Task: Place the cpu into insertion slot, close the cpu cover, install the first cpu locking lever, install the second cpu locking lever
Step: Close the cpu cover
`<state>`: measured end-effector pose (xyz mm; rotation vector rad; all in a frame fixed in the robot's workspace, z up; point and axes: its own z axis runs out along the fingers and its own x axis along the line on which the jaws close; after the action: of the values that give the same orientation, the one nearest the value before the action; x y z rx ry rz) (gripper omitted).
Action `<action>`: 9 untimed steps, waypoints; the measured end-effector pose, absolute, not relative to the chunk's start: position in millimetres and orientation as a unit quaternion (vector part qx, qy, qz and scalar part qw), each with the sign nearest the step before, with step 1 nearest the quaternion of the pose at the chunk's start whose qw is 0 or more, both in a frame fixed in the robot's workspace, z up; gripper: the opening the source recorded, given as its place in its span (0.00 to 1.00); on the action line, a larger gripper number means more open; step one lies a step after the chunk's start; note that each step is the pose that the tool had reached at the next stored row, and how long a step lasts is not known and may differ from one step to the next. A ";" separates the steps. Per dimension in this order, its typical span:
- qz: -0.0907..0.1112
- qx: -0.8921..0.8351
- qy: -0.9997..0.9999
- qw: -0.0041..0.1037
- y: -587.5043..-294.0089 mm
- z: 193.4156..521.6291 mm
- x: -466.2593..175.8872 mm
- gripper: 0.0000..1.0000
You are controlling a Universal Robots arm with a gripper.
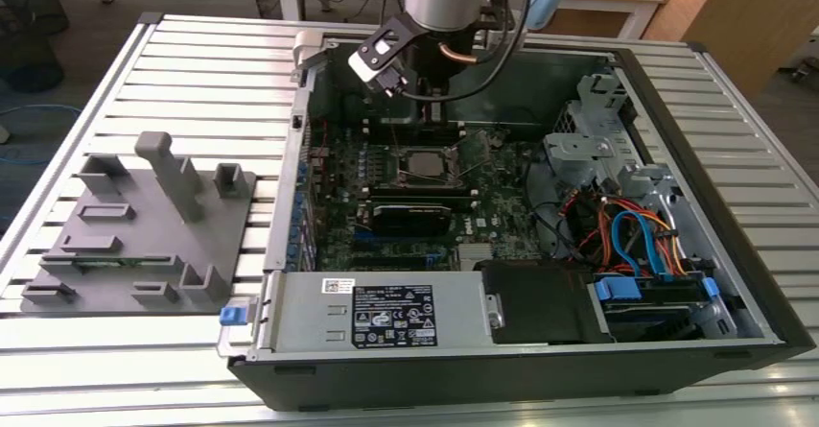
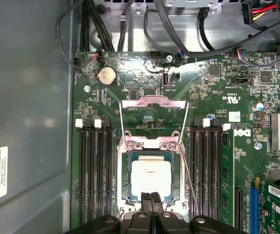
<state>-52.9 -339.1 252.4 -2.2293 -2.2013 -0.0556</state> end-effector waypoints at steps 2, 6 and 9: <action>-0.018 -0.711 -0.703 0.004 -339.1 253.0 -52.9 0.10; -0.018 -0.711 -0.702 0.004 -339.1 253.7 -52.9 0.10; -0.018 -0.711 -0.702 0.004 -339.1 254.3 -52.9 0.10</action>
<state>-52.9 -339.1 254.3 -2.2293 -2.2012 -0.0557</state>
